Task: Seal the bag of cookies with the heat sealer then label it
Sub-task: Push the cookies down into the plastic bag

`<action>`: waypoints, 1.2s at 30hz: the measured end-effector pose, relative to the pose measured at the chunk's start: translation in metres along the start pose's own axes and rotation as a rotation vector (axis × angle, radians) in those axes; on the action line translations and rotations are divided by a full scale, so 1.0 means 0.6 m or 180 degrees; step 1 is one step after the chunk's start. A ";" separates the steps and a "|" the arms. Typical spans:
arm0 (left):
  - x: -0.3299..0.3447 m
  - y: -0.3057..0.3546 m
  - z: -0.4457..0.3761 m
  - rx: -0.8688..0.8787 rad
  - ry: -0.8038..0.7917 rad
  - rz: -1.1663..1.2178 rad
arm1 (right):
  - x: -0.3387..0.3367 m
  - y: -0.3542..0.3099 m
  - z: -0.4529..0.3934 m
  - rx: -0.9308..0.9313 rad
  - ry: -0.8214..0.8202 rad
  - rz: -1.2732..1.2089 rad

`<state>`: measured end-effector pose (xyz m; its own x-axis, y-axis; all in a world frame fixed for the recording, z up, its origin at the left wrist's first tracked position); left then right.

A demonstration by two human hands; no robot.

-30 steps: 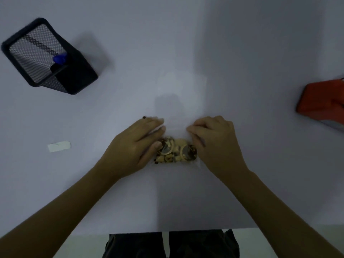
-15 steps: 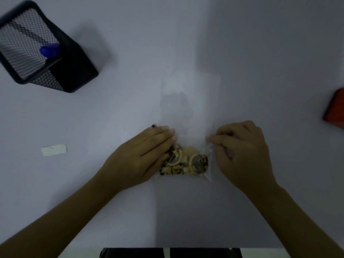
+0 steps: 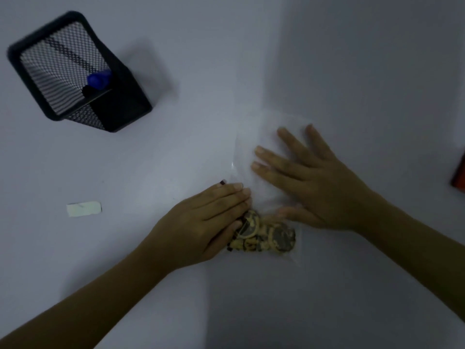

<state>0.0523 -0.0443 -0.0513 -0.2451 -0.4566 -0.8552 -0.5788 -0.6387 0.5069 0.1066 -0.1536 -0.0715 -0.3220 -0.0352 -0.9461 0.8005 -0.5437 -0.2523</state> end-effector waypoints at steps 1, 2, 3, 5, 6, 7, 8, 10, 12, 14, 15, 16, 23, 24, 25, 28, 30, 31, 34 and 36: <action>-0.001 0.000 0.000 -0.0002 0.0010 0.0012 | -0.002 0.018 -0.001 0.0035 -0.0045 0.0101; -0.001 0.000 0.000 -0.0003 0.0016 0.0019 | -0.005 0.039 -0.002 0.0122 -0.0068 0.0183; -0.002 0.001 0.000 -0.0004 0.0023 0.0022 | -0.010 0.061 -0.004 0.0248 -0.0086 0.0244; -0.003 0.001 0.001 -0.0005 0.0044 0.0023 | -0.026 0.094 -0.010 0.0523 -0.0069 0.0270; -0.004 0.001 0.002 -0.0006 0.0055 0.0025 | -0.035 0.098 -0.016 0.0594 -0.0022 0.0243; -0.005 0.001 0.002 -0.0005 0.0066 0.0025 | -0.042 0.089 -0.025 0.0559 0.0045 0.0229; -0.006 0.002 0.002 -0.0003 0.0072 0.0023 | -0.045 0.068 -0.035 0.0406 0.0109 0.0231; -0.007 0.002 0.003 0.0009 0.0079 0.0016 | -0.031 0.011 -0.052 -0.0097 0.0095 0.0245; -0.005 0.002 0.006 0.0025 0.0089 -0.0003 | -0.008 -0.026 -0.063 -0.0453 -0.0053 0.0261; -0.005 0.000 0.008 0.0006 0.0098 -0.0011 | 0.004 -0.023 -0.069 -0.0603 -0.0157 0.0348; -0.005 0.000 0.009 -0.0006 0.0093 0.0000 | 0.005 -0.013 -0.073 -0.0632 -0.0201 0.0417; -0.005 -0.001 0.008 -0.0017 0.0083 0.0015 | 0.002 0.001 -0.077 -0.0624 -0.0231 0.0477; -0.003 -0.003 0.004 -0.0082 0.0022 0.0090 | -0.033 0.091 -0.100 0.0007 -0.0212 0.0594; -0.004 -0.004 0.004 -0.0088 0.0030 0.0098 | -0.040 0.092 -0.101 0.0107 -0.0143 0.0547; -0.005 -0.004 0.004 -0.0095 0.0044 0.0105 | -0.045 0.086 -0.099 0.0185 -0.0054 0.0495; -0.004 -0.001 0.006 -0.0085 0.0049 0.0104 | -0.031 0.036 -0.082 -0.0040 0.0005 0.0419; -0.004 0.000 0.007 -0.0082 0.0050 0.0100 | -0.015 0.011 -0.073 -0.0290 -0.0127 0.0409; -0.005 0.000 0.007 -0.0093 0.0055 0.0107 | -0.015 0.016 -0.072 -0.0296 -0.0140 0.0402; -0.006 0.000 0.006 -0.0124 0.0062 0.0118 | -0.035 0.083 -0.079 0.0261 -0.0074 0.0295; -0.006 0.001 0.004 -0.0108 0.0056 0.0106 | -0.053 0.116 -0.075 0.0690 0.0043 0.0193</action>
<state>0.0507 -0.0415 -0.0482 -0.2500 -0.4887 -0.8359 -0.5437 -0.6435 0.5388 0.1954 -0.1526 -0.0681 -0.2687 -0.0630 -0.9612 0.6903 -0.7085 -0.1465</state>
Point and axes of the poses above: each hand's wrist, its own z-axis away from the middle knuckle, its own x-axis out of the palm, y = z × x, the point moved 10 cm from there along -z, towards the middle knuckle, and after that the axes turned 4 degrees about -z, right-handed, at the moved point
